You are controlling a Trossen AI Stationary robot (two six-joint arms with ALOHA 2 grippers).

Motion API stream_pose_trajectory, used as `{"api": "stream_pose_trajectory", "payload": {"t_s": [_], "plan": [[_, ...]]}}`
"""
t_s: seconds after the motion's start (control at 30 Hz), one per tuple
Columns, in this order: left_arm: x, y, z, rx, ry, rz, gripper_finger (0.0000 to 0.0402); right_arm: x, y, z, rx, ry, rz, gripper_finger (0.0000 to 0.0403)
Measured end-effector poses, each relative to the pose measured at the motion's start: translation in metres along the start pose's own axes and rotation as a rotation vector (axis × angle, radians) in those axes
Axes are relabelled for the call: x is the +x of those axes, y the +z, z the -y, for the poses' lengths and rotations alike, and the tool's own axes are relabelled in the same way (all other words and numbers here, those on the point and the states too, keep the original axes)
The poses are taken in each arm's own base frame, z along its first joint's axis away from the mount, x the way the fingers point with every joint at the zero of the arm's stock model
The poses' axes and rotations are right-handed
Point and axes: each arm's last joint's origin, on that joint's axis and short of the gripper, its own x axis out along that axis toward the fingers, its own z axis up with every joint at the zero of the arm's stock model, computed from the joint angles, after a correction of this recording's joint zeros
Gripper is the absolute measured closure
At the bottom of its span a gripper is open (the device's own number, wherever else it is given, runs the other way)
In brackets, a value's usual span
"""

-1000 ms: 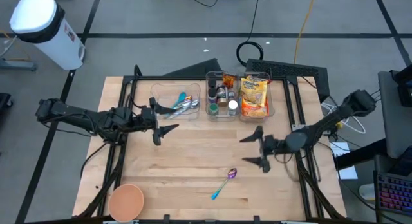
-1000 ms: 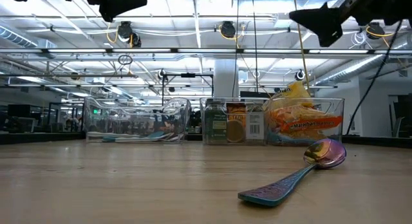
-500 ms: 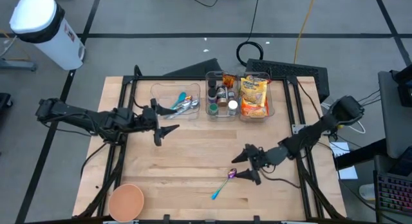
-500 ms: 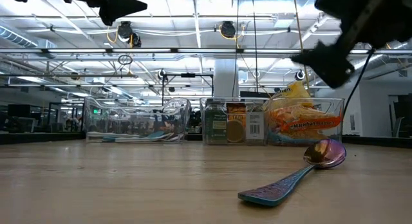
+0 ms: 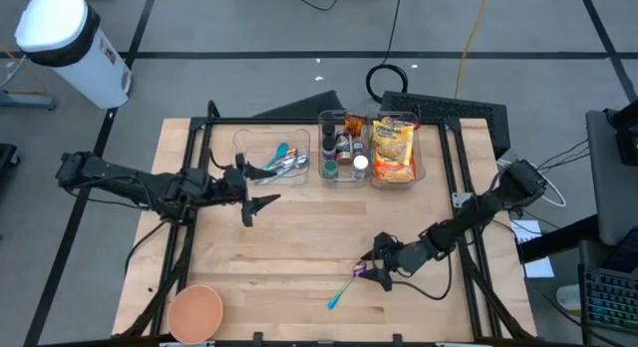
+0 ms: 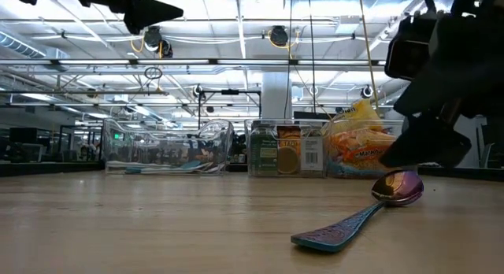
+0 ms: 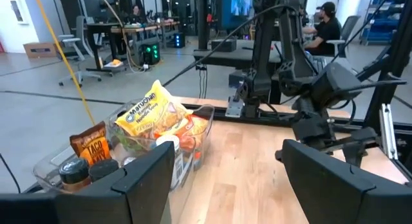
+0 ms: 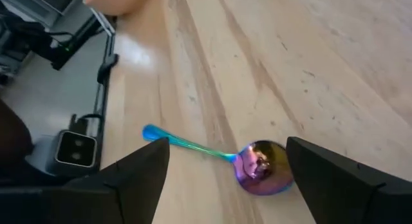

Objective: Pick & Place Food Item
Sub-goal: Put the blue and violet spoon into the left transparent bin

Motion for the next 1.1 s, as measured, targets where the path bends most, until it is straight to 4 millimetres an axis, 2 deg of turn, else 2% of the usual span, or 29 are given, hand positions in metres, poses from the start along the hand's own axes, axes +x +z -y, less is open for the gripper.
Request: {"api": "stream_pose_trajectory", "payload": {"t_s": [0.33,0.67,0.83,1.1], "plan": [[0.003,-0.002,0.000,-0.011,0.004,-0.014,0.0105,0.001,-0.005,0.013,0.063,-0.111,-0.059,0.0101],[0.004,-0.003,0.000,-0.010,0.005,-0.019,0.0105,0.001,-0.007,0.013,0.101,-0.099,-0.103,0.0110],[0.004,-0.004,0.000,-0.010,0.005,-0.020,0.0105,0.001,-0.008,0.014,0.109,-0.115,-0.111,0.0157],[0.004,-0.004,0.000,-0.011,0.005,-0.021,0.0105,0.001,-0.008,0.016,0.107,-0.131,-0.125,0.0278]]}}
